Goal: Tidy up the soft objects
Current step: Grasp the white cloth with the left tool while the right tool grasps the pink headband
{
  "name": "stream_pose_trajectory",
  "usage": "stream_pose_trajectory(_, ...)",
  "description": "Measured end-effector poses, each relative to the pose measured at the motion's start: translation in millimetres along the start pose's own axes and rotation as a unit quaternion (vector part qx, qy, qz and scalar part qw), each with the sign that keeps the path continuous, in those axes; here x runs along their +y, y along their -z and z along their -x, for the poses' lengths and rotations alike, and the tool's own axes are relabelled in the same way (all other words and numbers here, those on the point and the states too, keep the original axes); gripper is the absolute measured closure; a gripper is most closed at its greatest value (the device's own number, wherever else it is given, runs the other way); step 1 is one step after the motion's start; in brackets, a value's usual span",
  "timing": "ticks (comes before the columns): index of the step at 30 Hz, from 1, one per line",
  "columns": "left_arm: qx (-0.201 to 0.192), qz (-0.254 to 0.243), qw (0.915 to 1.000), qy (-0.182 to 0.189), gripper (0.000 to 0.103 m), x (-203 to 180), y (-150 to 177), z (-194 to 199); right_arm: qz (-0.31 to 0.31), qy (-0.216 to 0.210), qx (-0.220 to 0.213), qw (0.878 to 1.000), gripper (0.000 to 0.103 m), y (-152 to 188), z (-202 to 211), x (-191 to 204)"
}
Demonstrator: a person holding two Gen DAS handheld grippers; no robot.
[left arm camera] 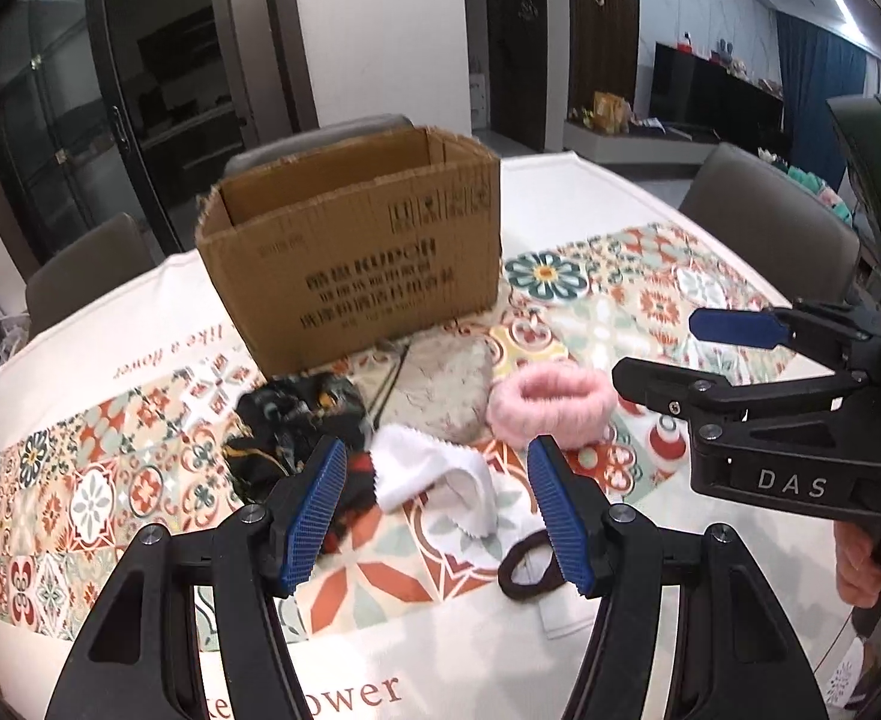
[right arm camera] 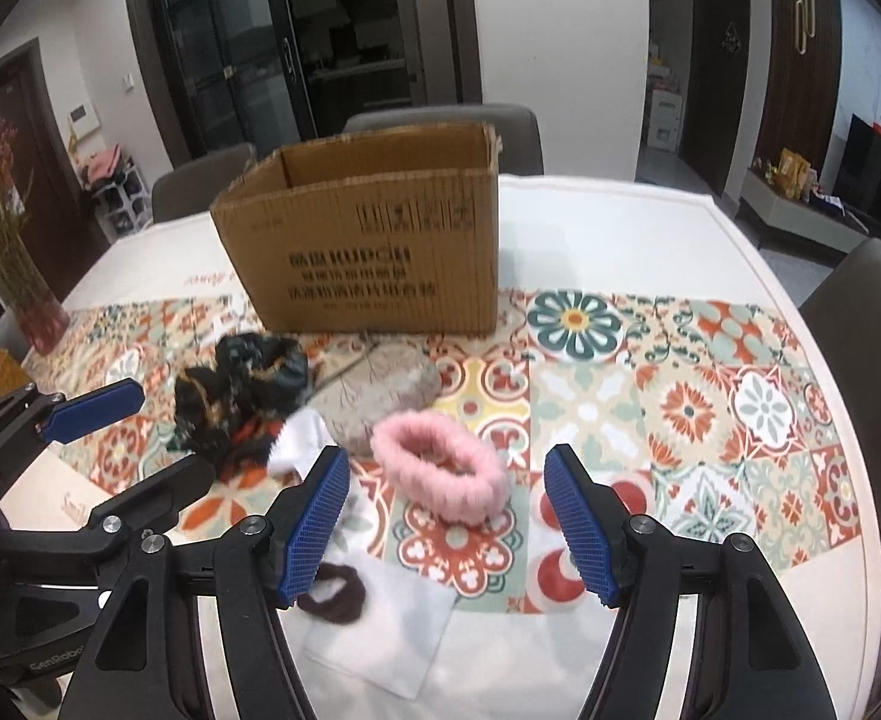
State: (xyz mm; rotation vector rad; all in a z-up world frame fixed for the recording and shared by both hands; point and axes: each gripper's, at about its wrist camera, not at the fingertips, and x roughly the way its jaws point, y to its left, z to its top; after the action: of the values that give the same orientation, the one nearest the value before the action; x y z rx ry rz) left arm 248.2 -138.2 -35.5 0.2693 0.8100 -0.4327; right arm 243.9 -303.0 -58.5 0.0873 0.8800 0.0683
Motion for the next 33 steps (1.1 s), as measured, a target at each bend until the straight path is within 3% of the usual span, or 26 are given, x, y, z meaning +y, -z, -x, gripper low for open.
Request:
stream_pose_trajectory(21,0.099,-0.036,0.9943,0.020,0.041,-7.8,12.2,-77.4,0.063,-0.004,0.129,0.990,0.035,13.6,-77.1,-9.0)
stream_pose_trajectory(33,0.142,-0.034,0.9889,0.027,0.042,-2.9,9.6,-121.9,0.107,-0.021,0.154,0.982,0.035,5.4,-111.1,-7.0)
